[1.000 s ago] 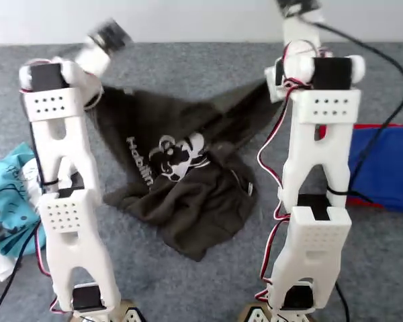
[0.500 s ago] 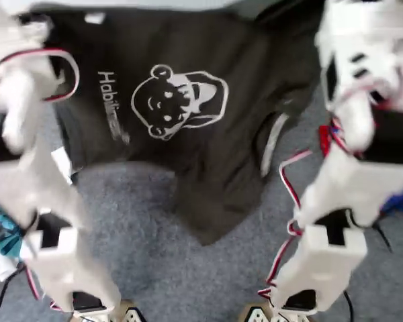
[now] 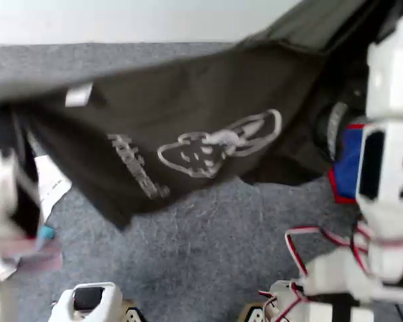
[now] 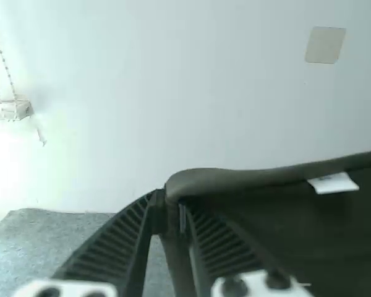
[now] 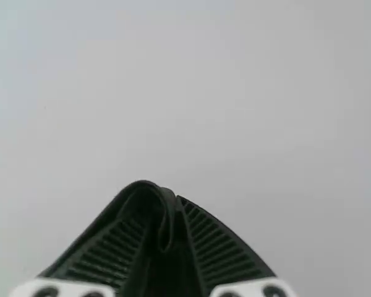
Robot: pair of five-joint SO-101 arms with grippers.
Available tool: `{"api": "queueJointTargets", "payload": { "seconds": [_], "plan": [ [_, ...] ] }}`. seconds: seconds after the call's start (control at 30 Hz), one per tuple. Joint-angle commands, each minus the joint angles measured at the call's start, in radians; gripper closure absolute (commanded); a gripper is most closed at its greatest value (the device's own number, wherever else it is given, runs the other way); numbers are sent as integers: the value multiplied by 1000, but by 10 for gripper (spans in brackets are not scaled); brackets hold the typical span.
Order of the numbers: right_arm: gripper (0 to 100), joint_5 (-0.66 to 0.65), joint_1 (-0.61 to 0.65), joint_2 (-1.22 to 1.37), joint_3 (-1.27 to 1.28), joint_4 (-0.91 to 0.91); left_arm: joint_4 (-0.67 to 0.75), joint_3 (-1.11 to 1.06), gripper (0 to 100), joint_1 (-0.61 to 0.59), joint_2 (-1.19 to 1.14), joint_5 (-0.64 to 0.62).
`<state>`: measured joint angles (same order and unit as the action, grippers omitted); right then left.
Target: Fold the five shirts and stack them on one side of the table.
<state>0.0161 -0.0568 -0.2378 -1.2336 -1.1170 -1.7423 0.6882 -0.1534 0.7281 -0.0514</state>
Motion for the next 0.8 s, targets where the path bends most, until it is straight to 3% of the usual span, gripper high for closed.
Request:
{"api": "queueJointTargets", "payload": {
  "seconds": [0.0,0.2,0.33,0.43,0.57,0.67,0.77],
  "plan": [
    [991,3,-12,-62,69,31,-11,-232,986,-26,147,17],
    [991,-98,58,-65,195,-5,69,-450,986,-26,215,17],
    [991,-210,125,-64,390,-5,222,-618,986,-26,173,17],
    [991,-241,143,-50,589,45,459,-800,986,-28,89,17],
    [991,-244,148,39,787,214,901,-990,986,-23,-95,14],
    [991,-242,153,156,845,344,1200,-1046,986,-26,-272,14],
    [991,-241,154,283,844,447,1395,-1027,986,-23,-448,14]
  ]
}}
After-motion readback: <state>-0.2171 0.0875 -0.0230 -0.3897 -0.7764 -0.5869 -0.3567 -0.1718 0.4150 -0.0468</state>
